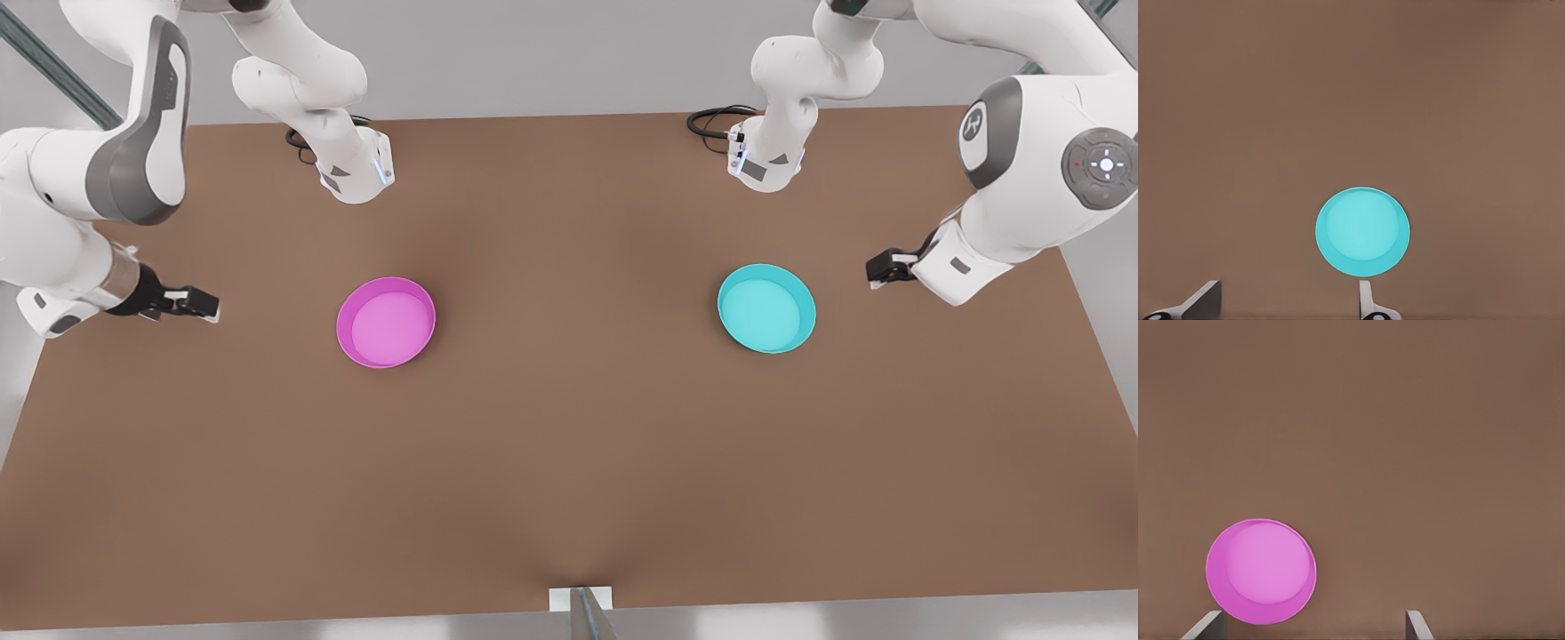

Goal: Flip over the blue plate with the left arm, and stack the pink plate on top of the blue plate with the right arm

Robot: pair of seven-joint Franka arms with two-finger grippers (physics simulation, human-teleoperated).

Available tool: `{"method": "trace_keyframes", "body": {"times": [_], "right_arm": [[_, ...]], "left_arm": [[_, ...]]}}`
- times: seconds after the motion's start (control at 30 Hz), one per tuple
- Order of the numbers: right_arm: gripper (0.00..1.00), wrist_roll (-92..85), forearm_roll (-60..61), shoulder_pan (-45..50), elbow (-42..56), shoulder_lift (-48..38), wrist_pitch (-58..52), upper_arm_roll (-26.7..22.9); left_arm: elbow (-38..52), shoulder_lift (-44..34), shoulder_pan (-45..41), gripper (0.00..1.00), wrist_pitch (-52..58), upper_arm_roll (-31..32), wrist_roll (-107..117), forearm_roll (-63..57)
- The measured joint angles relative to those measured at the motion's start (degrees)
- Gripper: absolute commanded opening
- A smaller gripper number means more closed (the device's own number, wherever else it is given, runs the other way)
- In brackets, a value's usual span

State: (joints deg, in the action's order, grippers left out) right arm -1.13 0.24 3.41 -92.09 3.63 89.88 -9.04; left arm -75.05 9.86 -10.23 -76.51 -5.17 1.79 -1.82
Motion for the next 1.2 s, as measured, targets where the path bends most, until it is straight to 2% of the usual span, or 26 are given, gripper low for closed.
{"method": "trace_keyframes", "body": {"times": [0.07,0.17,0.27,0.37,0.57,0.8,0.83,0.87,1.0,1.1,1.2], "right_arm": [[1.00,0.43,-0.15,-0.01,1.48,1.03,-0.18,-0.04],[1.00,0.98,0.01,0.79,2.13,1.14,-0.62,-0.05],[1.00,1.43,0.45,1.26,2.11,1.26,-0.94,-0.05],[1.00,1.87,1.64,0.94,2.81,4.20,-1.13,-0.07],[1.00,2.16,1.38,3.31,5.14,8.98,-2.14,0.93],[1.00,1.02,2.85,1.12,9.64,12.83,-2.24,1.03],[1.00,0.87,3.47,1.12,9.64,13.69,-2.18,1.26],[1.00,0.72,4.16,1.21,9.57,14.20,-2.04,1.48],[1.00,0.35,5.65,1.37,9.45,16.72,-1.44,4.22],[1.00,0.10,5.94,-0.11,9.60,22.37,0.76,4.49],[1.00,-0.12,6.20,-0.80,9.84,23.08,2.67,4.47]], "left_arm": [[-1.98,0.10,-0.53,1.00,0.07,-0.97,0.32,0.17],[-22.04,0.04,0.32,1.00,-5.40,-7.66,-0.76,3.24],[-39.84,1.08,1.38,1.00,-16.72,-11.32,-5.44,8.06],[-48.66,2.81,1.27,1.00,-28.25,-12.62,-11.97,13.52],[-54.35,7.25,1.08,1.00,-44.10,-12.89,-24.99,21.71],[-57.16,9.59,0.98,1.00,-50.85,-13.19,-35.72,24.51],[-57.35,9.75,0.91,0.83,-51.28,-13.19,-36.93,24.60],[-57.47,9.85,0.85,0.75,-51.64,-13.19,-38.07,24.68],[-57.59,9.95,0.27,0.75,-52.69,-13.07,-41.96,24.90],[-57.59,10.03,-0.05,0.75,-53.29,-12.64,-43.96,24.99],[-57.66,10.46,-0.53,0.75,-53.90,-12.38,-45.27,25.03]]}}
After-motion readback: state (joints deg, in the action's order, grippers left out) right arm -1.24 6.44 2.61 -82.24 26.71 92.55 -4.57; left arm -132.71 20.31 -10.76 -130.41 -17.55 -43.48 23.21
